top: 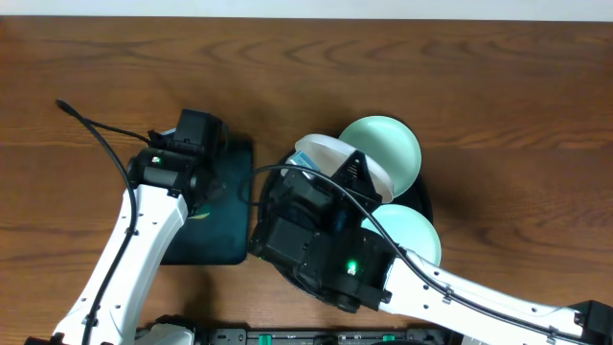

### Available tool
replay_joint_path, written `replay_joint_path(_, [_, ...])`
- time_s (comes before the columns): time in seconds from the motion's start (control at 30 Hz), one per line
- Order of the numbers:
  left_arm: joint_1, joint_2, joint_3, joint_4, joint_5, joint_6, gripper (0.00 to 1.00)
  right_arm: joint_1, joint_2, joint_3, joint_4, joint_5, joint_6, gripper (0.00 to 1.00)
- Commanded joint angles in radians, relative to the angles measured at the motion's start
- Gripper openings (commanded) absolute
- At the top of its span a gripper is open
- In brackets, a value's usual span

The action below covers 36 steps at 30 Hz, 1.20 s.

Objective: Clean dirty plates on tray and stack at the side
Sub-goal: 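Lift the white plate with the right gripper off the round tray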

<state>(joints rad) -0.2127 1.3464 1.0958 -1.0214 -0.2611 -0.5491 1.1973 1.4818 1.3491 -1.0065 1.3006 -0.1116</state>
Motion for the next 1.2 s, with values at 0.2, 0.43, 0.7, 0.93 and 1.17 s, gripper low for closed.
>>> replay_joint_path(0.2, [0.005,0.000,0.008,-0.010,-0.017,0.007,0.07,0.059,-0.001,0.023,0.007,-0.055,0.020,0.01])
replay_joint_path(0.43, [0.005,0.000,0.007,-0.010,-0.017,0.006,0.07,0.075,0.008,0.023,0.024,-0.234,0.080,0.01])
replay_joint_path(0.7, [0.005,0.000,0.007,-0.011,-0.017,0.006,0.07,-0.198,0.012,-0.038,-0.004,-0.713,0.493,0.01])
replay_joint_path(0.93, [0.005,0.000,0.007,-0.010,-0.017,0.006,0.07,-0.589,0.013,-0.058,0.098,-1.131,0.568,0.01])
replay_joint_path(1.17, [0.005,0.000,0.006,-0.010,-0.016,0.007,0.07,-0.992,0.019,-0.058,0.158,-1.417,0.575,0.01])
